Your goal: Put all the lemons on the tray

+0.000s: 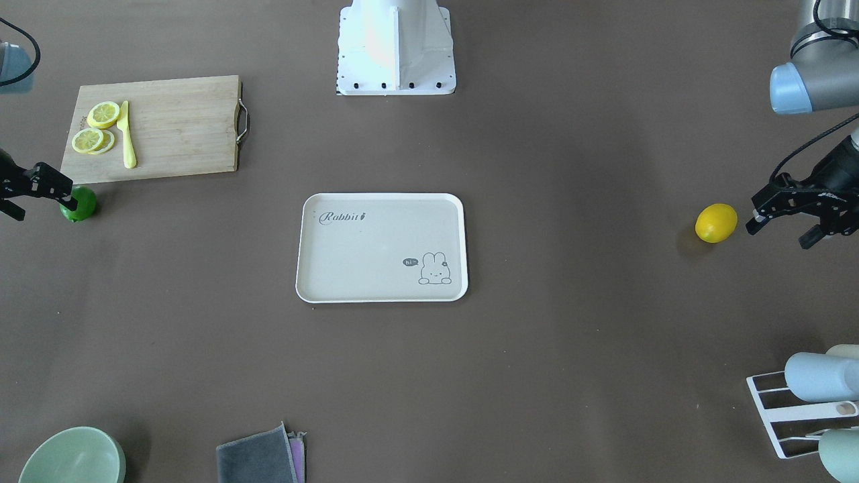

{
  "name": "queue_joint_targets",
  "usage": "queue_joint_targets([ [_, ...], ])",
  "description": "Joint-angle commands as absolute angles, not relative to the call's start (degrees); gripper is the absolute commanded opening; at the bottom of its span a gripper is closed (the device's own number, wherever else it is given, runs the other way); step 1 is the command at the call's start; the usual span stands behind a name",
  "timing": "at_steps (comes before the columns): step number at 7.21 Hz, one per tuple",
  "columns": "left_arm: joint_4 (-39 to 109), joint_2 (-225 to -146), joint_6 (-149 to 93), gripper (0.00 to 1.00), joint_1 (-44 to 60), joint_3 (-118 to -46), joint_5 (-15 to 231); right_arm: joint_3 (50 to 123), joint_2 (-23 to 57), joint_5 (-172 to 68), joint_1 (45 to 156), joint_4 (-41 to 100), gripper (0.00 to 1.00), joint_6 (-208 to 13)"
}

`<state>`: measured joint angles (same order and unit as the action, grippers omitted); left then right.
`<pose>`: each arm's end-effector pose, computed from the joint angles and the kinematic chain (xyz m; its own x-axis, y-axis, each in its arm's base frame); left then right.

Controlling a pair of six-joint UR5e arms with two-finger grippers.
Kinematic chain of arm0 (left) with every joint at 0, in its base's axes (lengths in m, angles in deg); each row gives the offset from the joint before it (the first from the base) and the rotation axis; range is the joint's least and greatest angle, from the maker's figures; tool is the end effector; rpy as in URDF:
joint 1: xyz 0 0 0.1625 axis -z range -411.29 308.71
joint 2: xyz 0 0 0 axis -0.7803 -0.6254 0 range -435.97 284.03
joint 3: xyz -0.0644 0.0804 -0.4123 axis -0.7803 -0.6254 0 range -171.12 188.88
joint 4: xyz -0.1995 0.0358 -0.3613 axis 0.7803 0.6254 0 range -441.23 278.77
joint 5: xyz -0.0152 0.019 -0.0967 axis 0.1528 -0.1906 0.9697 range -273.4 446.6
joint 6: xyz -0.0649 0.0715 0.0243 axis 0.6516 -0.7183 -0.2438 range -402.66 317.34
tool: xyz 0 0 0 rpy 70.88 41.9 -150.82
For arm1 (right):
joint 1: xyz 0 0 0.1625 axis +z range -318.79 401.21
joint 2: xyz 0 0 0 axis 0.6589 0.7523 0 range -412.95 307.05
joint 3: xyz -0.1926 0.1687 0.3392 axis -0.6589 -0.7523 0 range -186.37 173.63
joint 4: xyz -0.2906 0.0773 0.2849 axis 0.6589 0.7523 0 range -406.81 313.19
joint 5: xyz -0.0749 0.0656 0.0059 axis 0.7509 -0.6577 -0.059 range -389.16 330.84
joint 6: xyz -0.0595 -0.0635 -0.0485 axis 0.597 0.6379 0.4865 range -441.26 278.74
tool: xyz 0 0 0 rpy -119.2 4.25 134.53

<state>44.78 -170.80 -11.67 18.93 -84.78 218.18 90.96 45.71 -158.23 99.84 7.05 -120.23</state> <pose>0.1220 -0.5375 0.5113 0.5927 0.2466 -0.7667 0.0746 0.9311 0.3571 -0.1762 -0.4245 0.5983 0.6385 -0.1124 0.7614 0.0332 0.9924 0.1186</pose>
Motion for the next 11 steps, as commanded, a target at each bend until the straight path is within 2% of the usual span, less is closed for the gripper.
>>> queue_joint_targets([
  [1,44.9,-170.9,-11.4,0.98,18.7,-84.8,218.2,90.8,46.2,-156.7,96.9,6.2,1.0,-123.5],
  [7,45.1,-171.2,-11.1,0.98,16.4,-84.9,218.7,90.6,47.9,-156.2,93.2,6.3,0.99,-123.7],
  [8,45.1,-171.0,-11.0,0.98,16.4,-85.8,218.9,90.6,48.0,-155.8,91.9,6.3,0.93,-123.8],
  [9,45.1,-171.1,-11.0,0.98,16.4,-85.6,218.9,90.5,47.9,-155.9,91.4,6.2,0.02,-123.3],
  [11,45.0,-171.2,-11.1,0.98,16.3,-85.2,218.9,91.7,47.4,-156.4,91.5,6.2,0.0,-123.6],
])
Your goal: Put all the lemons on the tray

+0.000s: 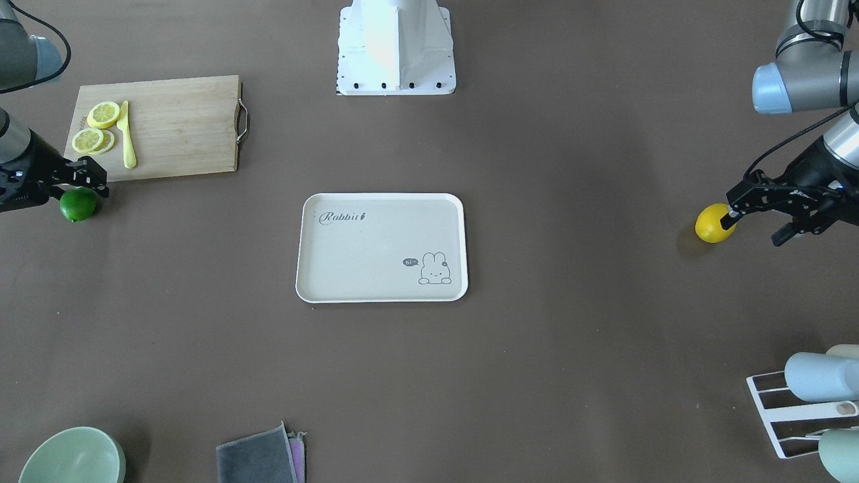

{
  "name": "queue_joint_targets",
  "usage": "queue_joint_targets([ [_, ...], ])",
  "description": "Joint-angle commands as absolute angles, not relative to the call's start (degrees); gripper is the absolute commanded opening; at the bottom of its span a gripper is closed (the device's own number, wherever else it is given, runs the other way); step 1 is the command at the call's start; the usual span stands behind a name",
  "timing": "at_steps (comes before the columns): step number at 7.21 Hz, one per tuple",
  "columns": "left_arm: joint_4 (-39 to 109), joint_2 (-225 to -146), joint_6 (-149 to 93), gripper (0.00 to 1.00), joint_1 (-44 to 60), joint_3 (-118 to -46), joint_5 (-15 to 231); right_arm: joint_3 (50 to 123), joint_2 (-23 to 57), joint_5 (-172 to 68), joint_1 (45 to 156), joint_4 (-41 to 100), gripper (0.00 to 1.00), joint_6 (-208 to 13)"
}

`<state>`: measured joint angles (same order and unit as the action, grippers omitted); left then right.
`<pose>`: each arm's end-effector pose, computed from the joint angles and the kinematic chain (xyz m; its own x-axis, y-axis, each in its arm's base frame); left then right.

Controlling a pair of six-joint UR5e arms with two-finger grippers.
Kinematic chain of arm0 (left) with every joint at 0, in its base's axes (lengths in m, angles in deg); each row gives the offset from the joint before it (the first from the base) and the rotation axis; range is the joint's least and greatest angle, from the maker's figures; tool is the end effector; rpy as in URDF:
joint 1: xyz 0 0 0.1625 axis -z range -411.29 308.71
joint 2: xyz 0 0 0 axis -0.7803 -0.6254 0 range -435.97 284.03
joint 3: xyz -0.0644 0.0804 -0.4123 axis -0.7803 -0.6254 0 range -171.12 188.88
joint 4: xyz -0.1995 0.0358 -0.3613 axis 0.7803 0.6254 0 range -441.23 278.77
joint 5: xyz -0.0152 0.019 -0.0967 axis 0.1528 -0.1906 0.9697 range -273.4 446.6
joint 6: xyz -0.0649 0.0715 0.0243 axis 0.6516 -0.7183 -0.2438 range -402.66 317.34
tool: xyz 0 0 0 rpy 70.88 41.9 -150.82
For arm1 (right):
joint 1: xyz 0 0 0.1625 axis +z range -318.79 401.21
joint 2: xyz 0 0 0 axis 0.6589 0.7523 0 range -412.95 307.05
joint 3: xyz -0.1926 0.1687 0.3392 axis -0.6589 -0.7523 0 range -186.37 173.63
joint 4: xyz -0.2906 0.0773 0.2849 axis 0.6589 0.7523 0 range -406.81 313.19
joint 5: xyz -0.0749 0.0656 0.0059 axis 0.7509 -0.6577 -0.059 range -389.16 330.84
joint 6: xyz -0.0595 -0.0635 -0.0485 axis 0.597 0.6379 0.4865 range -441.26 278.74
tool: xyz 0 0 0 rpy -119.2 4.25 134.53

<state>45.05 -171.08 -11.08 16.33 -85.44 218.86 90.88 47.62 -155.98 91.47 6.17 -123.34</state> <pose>0.1471 -0.5312 0.5016 0.5661 0.2810 -0.7750 0.0360 0.9308 0.3638 -0.2252 -0.3861 0.6140 0.6555 -0.1411 0.7419 0.1247 0.9891 0.0779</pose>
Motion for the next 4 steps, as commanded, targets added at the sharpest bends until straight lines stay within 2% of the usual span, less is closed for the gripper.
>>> queue_joint_targets([
  [1,45.0,-171.2,-11.1,0.98,16.3,-85.3,218.9,94.1,47.3,-157.0,93.3,6.6,0.0,-123.7],
  [4,46.3,-171.2,-11.5,0.98,13.8,-84.6,218.3,99.0,45.0,-162.3,99.0,6.8,0.0,-123.8],
])
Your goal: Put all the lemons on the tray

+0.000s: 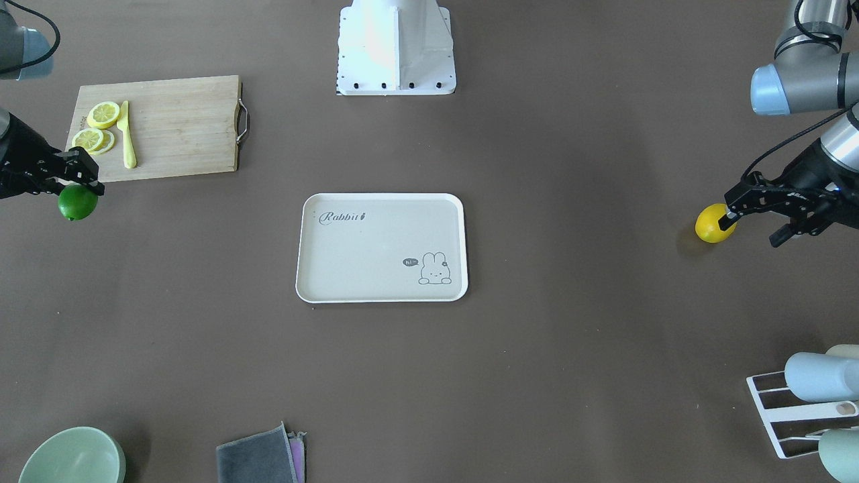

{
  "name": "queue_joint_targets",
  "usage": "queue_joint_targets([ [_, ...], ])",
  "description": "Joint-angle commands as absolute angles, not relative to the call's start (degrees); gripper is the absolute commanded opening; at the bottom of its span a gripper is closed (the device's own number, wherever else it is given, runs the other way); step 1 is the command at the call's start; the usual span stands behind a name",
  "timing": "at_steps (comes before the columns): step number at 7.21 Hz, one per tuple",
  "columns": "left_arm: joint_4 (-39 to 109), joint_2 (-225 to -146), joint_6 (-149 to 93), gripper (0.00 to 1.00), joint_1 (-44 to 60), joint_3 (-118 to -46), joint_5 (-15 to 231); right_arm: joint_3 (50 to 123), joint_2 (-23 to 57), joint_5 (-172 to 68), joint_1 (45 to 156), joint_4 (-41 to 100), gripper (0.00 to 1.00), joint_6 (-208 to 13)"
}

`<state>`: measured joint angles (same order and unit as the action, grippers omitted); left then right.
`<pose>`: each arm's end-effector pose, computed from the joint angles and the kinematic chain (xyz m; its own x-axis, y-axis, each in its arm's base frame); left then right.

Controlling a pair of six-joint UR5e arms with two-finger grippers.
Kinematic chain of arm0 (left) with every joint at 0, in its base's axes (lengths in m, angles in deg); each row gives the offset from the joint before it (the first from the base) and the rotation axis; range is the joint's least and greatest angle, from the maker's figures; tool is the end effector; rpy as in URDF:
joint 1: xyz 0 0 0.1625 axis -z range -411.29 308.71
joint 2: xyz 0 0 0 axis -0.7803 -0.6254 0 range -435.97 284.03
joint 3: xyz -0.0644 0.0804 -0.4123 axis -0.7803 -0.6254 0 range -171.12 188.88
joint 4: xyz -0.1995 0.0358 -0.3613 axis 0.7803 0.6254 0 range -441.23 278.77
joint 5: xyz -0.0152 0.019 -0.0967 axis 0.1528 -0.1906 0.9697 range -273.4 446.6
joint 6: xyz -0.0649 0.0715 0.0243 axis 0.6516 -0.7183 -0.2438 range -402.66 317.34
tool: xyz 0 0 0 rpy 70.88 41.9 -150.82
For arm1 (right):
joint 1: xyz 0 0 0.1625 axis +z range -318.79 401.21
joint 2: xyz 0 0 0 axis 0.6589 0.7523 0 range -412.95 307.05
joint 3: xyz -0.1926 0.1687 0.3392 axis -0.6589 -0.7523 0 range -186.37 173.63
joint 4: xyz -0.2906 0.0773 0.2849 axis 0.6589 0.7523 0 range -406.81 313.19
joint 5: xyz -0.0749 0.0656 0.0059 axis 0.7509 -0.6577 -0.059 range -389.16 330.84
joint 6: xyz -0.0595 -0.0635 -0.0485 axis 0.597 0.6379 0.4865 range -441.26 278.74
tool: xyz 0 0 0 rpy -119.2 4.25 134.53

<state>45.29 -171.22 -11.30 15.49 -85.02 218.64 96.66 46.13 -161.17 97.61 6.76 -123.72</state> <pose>0.1552 -0.5305 0.5037 0.5649 0.2916 -0.7719 0.0218 0.9299 0.3672 -0.1925 -0.4102 0.5469 0.5641 -0.1416 0.8135 0.0552 0.9894 0.1340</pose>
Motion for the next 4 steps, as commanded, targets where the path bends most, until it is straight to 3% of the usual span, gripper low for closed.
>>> queue_joint_targets([
  [1,49.4,-171.2,-11.8,0.98,12.1,-83.7,217.9,100.8,44.6,-162.3,99.0,6.8,0.0,-124.1],
  [4,56.8,-167.4,-24.8,0.97,10.4,-83.5,214.4,102.4,40.2,-162.2,99.0,6.9,0.0,-129.1],
])
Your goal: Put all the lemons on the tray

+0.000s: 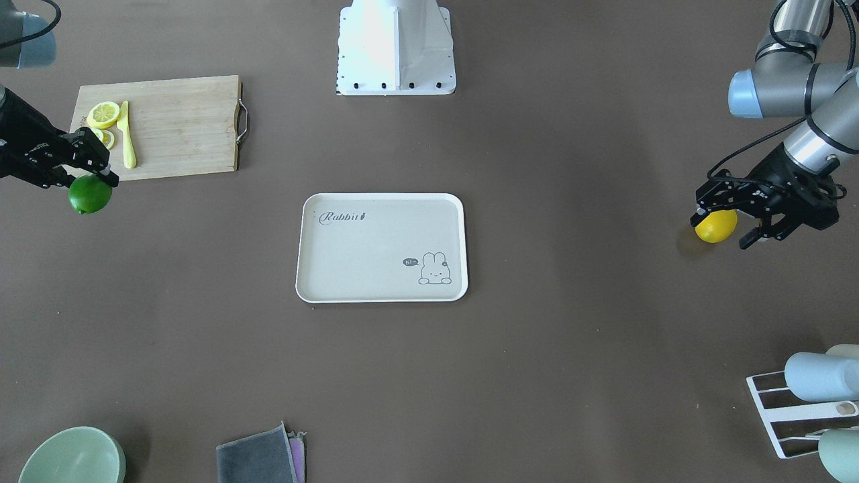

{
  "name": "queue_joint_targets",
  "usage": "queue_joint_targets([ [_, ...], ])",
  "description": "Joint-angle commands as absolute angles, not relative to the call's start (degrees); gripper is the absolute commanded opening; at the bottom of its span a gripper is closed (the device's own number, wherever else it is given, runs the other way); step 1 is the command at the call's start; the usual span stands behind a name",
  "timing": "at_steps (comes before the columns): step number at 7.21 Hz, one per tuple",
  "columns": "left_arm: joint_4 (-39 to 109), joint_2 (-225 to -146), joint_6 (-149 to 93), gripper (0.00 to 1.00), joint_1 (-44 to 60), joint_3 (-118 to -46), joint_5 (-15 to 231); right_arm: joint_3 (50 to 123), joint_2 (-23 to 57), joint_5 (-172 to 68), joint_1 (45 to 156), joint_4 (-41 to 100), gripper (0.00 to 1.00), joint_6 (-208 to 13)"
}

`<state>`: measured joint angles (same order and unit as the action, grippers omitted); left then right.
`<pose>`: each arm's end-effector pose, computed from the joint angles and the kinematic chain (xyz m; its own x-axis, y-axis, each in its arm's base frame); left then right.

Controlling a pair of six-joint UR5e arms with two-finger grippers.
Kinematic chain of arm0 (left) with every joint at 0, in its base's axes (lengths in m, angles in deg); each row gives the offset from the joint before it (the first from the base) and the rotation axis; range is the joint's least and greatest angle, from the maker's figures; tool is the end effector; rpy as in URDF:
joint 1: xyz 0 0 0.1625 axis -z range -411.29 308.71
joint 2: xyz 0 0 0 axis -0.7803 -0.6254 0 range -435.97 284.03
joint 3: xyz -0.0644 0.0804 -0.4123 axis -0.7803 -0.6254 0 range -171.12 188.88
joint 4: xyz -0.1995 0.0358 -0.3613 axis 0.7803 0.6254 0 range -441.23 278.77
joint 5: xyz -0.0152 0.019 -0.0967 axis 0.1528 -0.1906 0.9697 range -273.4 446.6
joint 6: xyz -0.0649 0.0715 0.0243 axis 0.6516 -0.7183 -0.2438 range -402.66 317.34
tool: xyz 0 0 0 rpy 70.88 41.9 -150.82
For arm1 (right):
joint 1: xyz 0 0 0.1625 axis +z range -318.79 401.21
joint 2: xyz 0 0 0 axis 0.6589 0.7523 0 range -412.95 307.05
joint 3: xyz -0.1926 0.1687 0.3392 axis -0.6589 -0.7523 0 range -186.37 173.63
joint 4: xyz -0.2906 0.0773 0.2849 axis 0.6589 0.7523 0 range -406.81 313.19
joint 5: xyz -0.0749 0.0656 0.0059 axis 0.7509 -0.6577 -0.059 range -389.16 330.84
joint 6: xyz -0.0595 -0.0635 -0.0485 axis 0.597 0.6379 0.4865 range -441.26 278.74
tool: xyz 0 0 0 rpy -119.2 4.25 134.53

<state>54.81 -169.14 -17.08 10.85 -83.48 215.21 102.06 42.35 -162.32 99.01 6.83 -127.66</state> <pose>0.1880 -0.5078 0.5193 0.5425 0.4818 -0.6882 -0.0622 0.8400 0.5391 -0.1915 -0.4263 0.4680 0.4851 -0.1737 0.8570 -0.0076 0.9792 0.2027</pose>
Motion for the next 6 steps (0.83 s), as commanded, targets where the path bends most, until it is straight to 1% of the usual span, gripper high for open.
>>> queue_joint_targets([
  [1,57.0,-166.9,-28.8,0.97,10.4,-83.6,214.2,102.4,37.7,-162.1,98.8,6.9,0.0,-133.6],
  [4,59.0,-165.8,-34.3,0.97,9.8,-83.7,214.0,101.9,31.5,-157.6,92.6,7.1,0.0,-143.1],
  [6,60.3,-164.0,-33.7,0.97,7.3,-83.3,214.2,102.1,26.6,-155.3,91.1,14.1,0.0,-144.0],
])
